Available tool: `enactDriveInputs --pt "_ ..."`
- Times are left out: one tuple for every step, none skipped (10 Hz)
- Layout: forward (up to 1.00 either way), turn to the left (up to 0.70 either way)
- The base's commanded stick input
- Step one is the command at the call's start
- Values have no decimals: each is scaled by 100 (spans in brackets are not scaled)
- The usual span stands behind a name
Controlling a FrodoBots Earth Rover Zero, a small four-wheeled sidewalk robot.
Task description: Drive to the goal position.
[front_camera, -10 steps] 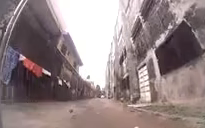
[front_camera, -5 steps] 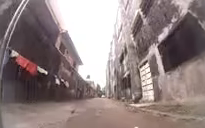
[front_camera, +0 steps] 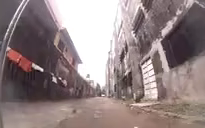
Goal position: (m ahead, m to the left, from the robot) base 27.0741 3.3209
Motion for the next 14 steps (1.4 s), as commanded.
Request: enactDriveInputs --pt "78 3" --pt "78 3" --pt "78 3" --pt "78 3" --pt "78 3" --pt "78 3" --pt "78 3" --pt "78 3" --pt "78 3" --pt "78 3" --pt "78 3" --pt "78 3" --pt "78 3" --pt "78 3"
